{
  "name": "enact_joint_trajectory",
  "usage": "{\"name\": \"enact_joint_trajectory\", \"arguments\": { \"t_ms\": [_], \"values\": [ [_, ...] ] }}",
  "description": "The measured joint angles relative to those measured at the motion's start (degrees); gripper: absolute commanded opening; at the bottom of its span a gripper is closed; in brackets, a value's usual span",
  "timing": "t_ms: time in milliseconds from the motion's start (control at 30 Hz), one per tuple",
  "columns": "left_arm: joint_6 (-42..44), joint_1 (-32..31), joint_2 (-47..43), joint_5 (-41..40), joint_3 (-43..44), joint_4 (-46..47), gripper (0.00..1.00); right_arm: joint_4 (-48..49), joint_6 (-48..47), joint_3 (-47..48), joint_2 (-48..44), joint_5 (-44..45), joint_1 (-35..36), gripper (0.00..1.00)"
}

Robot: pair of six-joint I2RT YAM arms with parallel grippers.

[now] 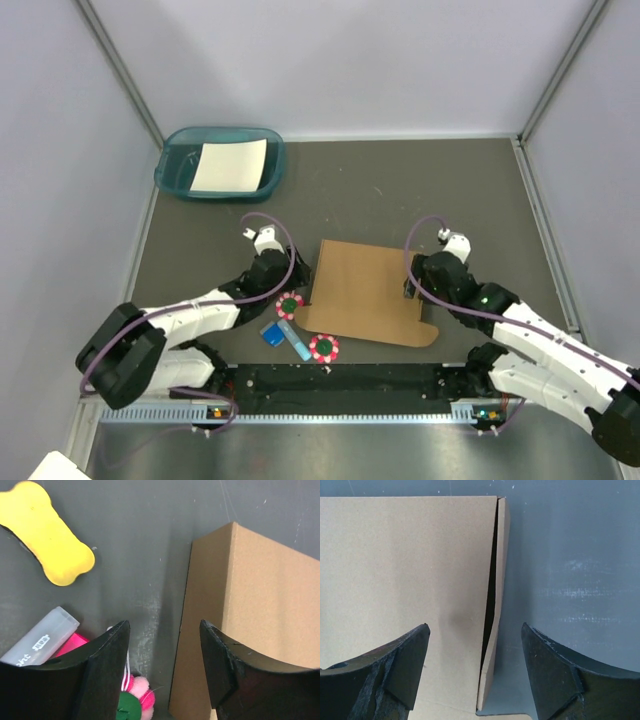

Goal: Fold the paper box

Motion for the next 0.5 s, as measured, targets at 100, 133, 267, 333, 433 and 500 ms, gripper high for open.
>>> {"name": "enact_joint_trajectory", "arguments": {
  "t_ms": [100, 133, 267, 333, 433, 500],
  "values": [
    [-0.1, 0.0, 2.7, 2.5, 0.3, 0.9, 0.58, 2.1, -0.3, -1.4, 0.8, -0.7, -0.3, 0.72],
    [-0.2, 0.0, 3.4, 3.3, 0.6, 0.9, 0.58, 3.1, -0.4, -2.1, 0.9, -1.3, -0.4, 0.72],
    [-0.4, 0.0, 5.4, 6.1, 1.3, 2.3, 0.56, 5.6, -0.9, -4.1, 0.9, -3.0, -0.5, 0.69],
    [-0.5, 0.0, 6.0, 7.0, 1.6, 2.8, 0.56, 6.6, -1.1, -4.6, 0.9, -3.4, -0.8, 0.67],
    [-0.5, 0.1, 6.2, 7.6, 1.6, 3.1, 0.56, 7.9, -1.5, -5.1, 0.3, -3.4, -0.9, 0.67],
    [-0.5, 0.1, 6.2, 7.9, 1.6, 3.3, 0.56, 8.2, -1.6, -5.7, -0.7, -3.2, -0.9, 0.67]
  ]
}}
